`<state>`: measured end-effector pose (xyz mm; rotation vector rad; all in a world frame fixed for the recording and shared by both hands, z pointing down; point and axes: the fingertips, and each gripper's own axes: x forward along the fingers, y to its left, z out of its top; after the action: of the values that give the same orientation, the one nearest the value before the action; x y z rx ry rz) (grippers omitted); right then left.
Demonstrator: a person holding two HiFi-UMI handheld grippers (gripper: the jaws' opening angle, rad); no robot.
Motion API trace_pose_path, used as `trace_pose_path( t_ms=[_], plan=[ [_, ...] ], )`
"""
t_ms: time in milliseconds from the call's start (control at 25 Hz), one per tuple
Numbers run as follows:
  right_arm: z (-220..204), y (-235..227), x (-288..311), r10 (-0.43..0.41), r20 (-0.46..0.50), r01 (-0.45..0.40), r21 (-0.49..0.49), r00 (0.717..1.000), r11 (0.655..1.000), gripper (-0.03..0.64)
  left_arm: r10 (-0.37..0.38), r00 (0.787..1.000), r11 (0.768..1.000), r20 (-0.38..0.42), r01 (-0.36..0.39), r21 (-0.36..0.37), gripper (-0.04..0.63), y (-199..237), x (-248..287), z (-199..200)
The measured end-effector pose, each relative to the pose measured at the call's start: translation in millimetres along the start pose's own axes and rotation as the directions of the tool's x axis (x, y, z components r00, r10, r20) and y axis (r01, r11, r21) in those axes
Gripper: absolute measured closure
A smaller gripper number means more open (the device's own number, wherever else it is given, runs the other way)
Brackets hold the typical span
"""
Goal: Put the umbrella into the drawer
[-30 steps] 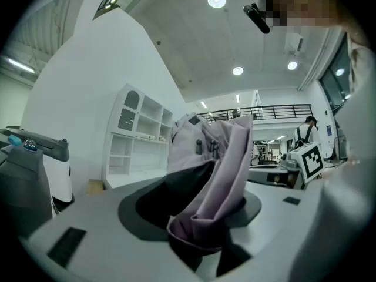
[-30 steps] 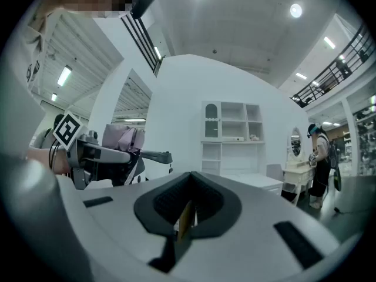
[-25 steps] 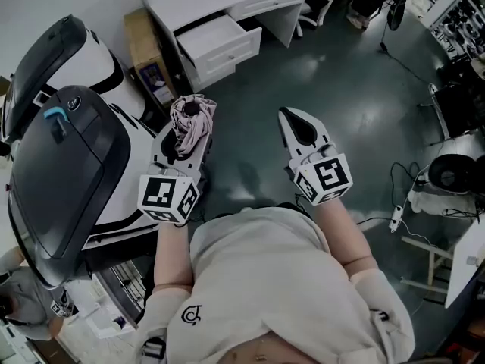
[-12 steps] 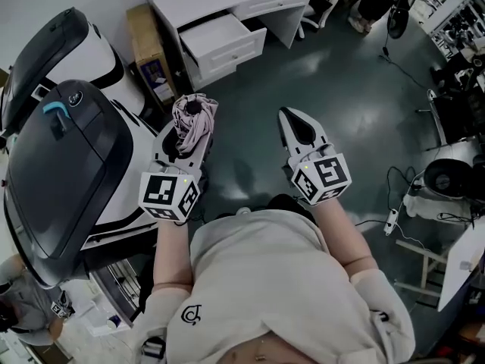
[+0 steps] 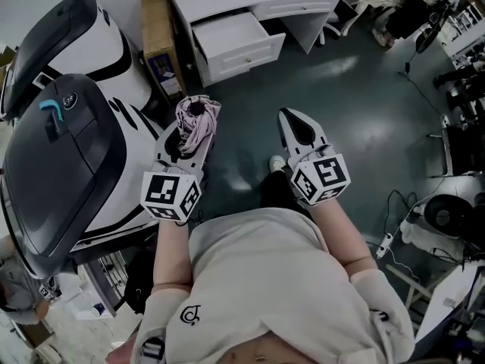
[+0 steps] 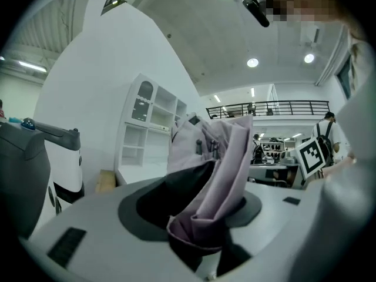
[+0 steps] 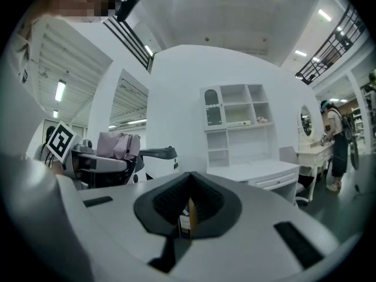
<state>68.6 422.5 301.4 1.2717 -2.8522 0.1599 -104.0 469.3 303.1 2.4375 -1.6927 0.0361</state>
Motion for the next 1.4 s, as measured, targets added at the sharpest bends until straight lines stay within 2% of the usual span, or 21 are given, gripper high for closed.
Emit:
trace_pose_path(
  t_ms=[200, 480, 640, 800, 1080, 1400],
  plan=[
    [13, -60, 51, 0.084, -0.003, -0.084, -0.01, 0.996, 0.996, 0.612, 0.089, 0.996, 0.996, -0.017, -0.089, -0.01, 0.368, 6, 61, 9],
    [22, -152, 133, 0.215, -0.036, -0.216, -0.011, 0.976, 0.976, 0.612, 0.224, 0.974, 0.974, -0.028, -0.225, -0.024, 0.368, 26, 167, 22],
    [28, -197, 173, 0.268, -0.055, -0.269, -0.017, 0.962, 0.963, 0.612, 0.264, 0.964, 0.964, -0.027, -0.264, 0.011, 0.368, 34, 224, 35],
    [32, -233, 205, 0.285, -0.058, -0.286, -0.006, 0.957, 0.958, 0.612, 0.299, 0.953, 0.954, -0.052, -0.296, 0.052, 0.368, 44, 269, 41],
    [24, -270, 260, 0.294, -0.074, -0.292, 0.029, 0.953, 0.956, 0.612, 0.312, 0.942, 0.949, -0.126, -0.303, 0.091, 0.368, 80, 329, 39],
    [18, -301, 360, 0.259, -0.103, -0.258, 0.025, 0.96, 0.966, 0.611, 0.226, 0.949, 0.974, -0.219, -0.223, 0.038, 0.368, 160, 423, 27]
  ],
)
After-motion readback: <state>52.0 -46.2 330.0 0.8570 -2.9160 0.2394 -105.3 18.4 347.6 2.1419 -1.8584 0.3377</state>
